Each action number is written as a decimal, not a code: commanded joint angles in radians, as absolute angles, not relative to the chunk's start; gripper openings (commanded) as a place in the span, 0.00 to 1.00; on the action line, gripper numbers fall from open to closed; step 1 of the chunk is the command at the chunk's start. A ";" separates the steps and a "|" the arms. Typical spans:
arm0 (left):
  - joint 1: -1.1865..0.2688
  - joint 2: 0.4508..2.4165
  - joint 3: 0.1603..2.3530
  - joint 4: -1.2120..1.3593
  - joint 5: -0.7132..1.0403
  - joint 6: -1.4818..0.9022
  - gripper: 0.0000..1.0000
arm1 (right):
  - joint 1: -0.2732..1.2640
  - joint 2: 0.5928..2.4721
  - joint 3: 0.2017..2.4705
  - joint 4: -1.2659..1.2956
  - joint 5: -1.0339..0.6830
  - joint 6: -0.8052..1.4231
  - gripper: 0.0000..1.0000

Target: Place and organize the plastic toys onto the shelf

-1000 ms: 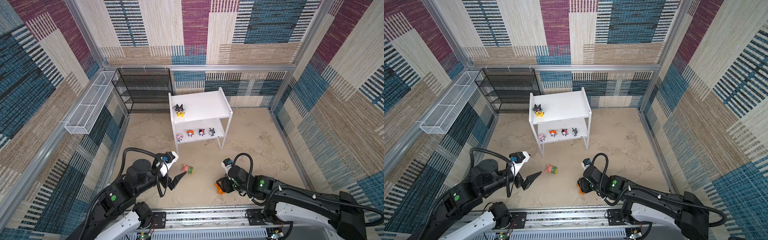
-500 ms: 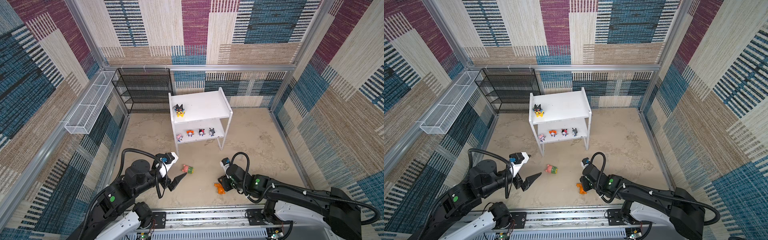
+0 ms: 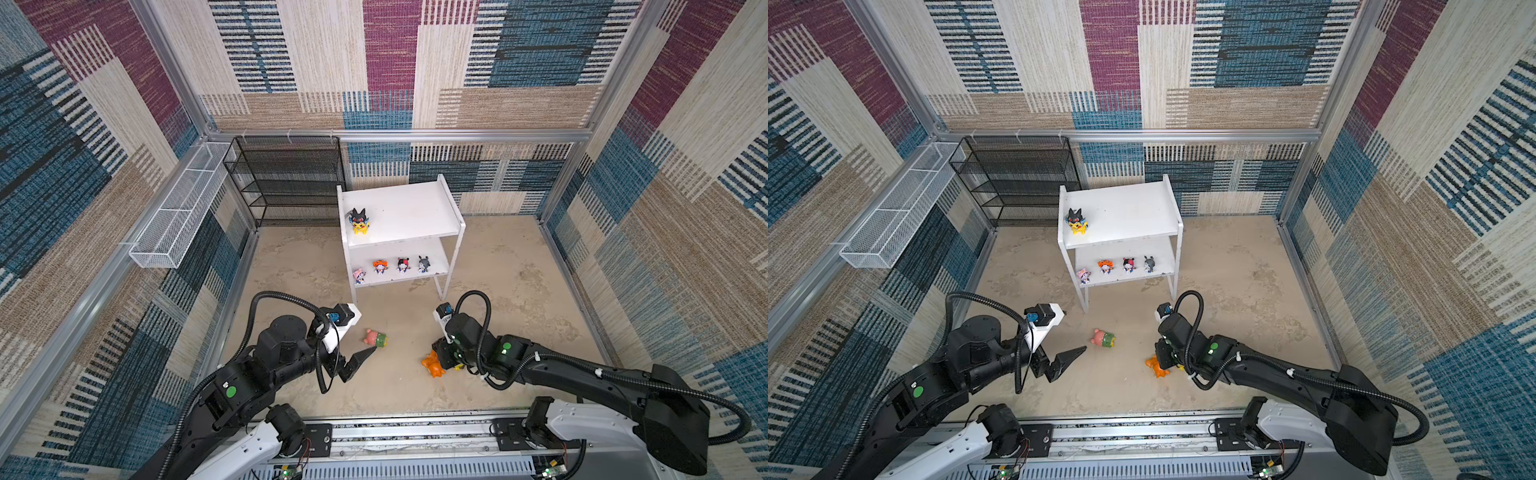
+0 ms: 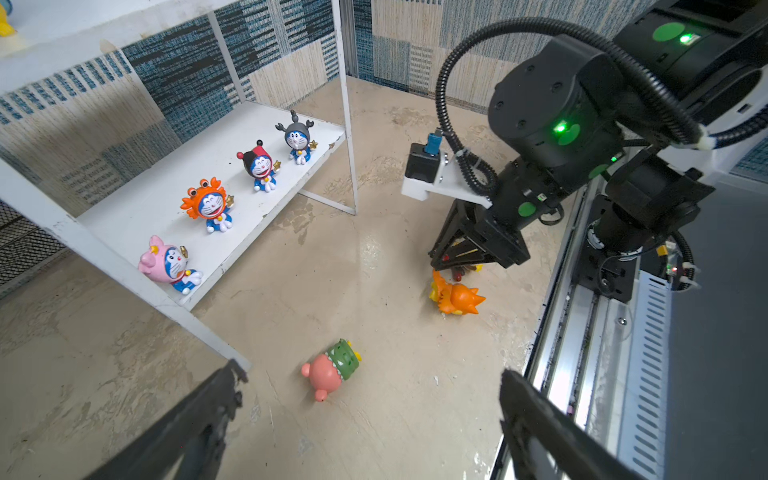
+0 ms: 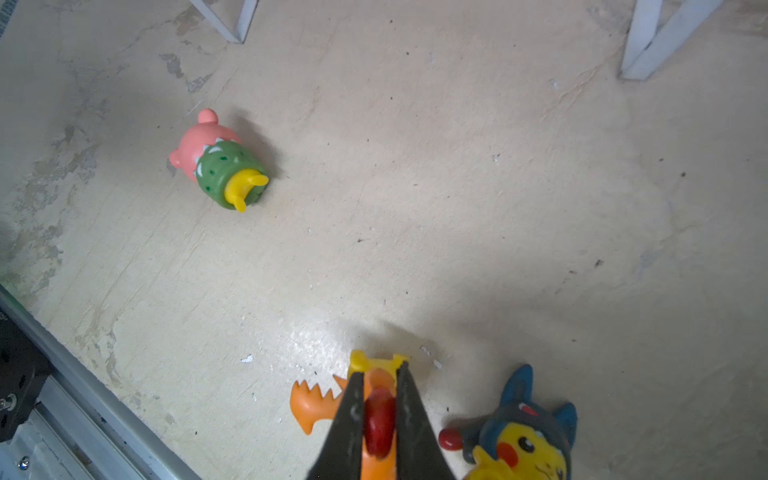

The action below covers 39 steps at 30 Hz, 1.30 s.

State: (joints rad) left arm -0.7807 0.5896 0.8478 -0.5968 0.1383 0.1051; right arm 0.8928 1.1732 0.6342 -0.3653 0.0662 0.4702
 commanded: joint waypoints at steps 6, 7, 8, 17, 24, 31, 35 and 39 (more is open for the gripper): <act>-0.937 0.643 0.822 -0.530 0.069 -0.041 0.99 | 0.841 1.258 0.826 -0.547 -0.065 0.371 0.10; -0.971 0.655 0.815 -0.521 0.030 -0.039 0.99 | 0.838 1.262 0.841 -0.564 -0.082 0.365 0.10; -1.010 0.676 0.812 -0.516 -0.014 -0.035 0.99 | 0.838 1.266 0.857 -0.589 -0.089 0.360 0.10; -1.218 0.760 0.777 -0.426 -0.238 0.005 0.99 | 0.833 1.278 0.844 -0.713 -0.236 0.307 0.10; -1.220 0.668 0.727 -0.385 -0.261 0.031 0.99 | 0.830 1.405 0.869 -0.663 -0.225 0.269 0.11; -1.231 0.630 0.719 -0.384 -0.271 0.028 0.99 | 0.830 1.529 0.855 -0.506 -0.179 0.298 0.11; -1.235 0.629 0.713 -0.377 -0.279 0.032 0.99 | 0.830 1.558 0.848 -0.460 -0.152 0.322 0.13; -1.236 0.630 0.704 -0.359 -0.284 0.040 0.99 | 0.829 1.560 0.843 -0.430 -0.121 0.348 0.15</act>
